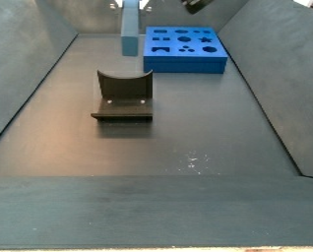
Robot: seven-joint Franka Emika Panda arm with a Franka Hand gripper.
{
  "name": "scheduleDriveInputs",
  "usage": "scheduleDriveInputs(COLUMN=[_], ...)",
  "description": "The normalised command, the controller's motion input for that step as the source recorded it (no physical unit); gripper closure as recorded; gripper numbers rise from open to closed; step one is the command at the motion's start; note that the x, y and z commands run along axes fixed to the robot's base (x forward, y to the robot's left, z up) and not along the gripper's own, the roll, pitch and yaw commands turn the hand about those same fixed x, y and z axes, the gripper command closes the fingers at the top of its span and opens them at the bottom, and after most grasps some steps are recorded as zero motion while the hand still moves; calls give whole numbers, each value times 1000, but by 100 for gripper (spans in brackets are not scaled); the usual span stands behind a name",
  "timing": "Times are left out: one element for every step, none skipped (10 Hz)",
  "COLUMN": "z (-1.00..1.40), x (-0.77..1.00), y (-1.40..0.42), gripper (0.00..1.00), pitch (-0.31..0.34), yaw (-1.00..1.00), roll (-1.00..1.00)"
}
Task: Pick up the rectangle object. Move up. Place the rectangle object on the fixture. Regrasp the rectangle object. Move to above the board. Insert the rectangle object.
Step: Place the rectangle object on the fixture.
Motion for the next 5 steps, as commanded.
scheduleDriveInputs(z=[-22,-25,-18,-12,-19], x=[246,169,62,49,64], y=[47,49,51,46,46], gripper=[100,100,100,100,100], pitch=[209,214,202,179,97], yaw=[-195,-208,-243,-262,-178], roll=[-1000,-1000,-1000,-1000,-751])
